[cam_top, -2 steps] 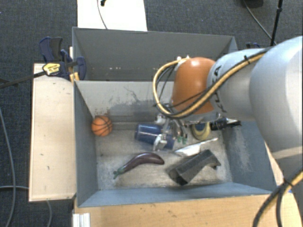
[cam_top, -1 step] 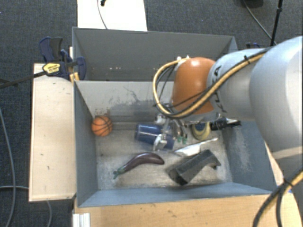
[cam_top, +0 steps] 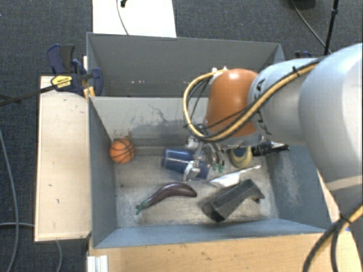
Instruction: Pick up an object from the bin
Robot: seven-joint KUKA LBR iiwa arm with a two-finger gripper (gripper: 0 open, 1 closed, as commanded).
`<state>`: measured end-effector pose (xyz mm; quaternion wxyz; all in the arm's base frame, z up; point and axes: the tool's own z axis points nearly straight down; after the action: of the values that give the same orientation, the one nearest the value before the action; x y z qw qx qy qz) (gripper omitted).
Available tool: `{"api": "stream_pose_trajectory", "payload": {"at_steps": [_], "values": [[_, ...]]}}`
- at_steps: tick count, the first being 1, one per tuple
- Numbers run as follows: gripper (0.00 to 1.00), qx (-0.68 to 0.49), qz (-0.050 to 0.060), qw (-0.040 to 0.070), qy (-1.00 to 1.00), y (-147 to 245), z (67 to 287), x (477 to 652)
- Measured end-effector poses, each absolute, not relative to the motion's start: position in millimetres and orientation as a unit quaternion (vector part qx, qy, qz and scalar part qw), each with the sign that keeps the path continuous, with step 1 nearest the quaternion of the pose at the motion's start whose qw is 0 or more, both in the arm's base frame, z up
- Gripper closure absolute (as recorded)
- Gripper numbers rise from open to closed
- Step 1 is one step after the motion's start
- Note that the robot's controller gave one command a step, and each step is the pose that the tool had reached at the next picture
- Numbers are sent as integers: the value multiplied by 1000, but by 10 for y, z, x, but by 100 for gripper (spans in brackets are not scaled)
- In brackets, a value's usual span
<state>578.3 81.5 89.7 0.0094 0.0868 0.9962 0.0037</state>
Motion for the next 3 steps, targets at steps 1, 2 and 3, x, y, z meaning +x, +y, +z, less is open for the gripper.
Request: {"api": "stream_pose_trajectory", "payload": {"at_steps": [1, 2, 3], "values": [[100, 87, 4, 9, 996, 815, 897, 5783], [100, 87, 4, 9, 996, 815, 897, 5783], [100, 87, 4, 9, 996, 815, 897, 5783]]}}
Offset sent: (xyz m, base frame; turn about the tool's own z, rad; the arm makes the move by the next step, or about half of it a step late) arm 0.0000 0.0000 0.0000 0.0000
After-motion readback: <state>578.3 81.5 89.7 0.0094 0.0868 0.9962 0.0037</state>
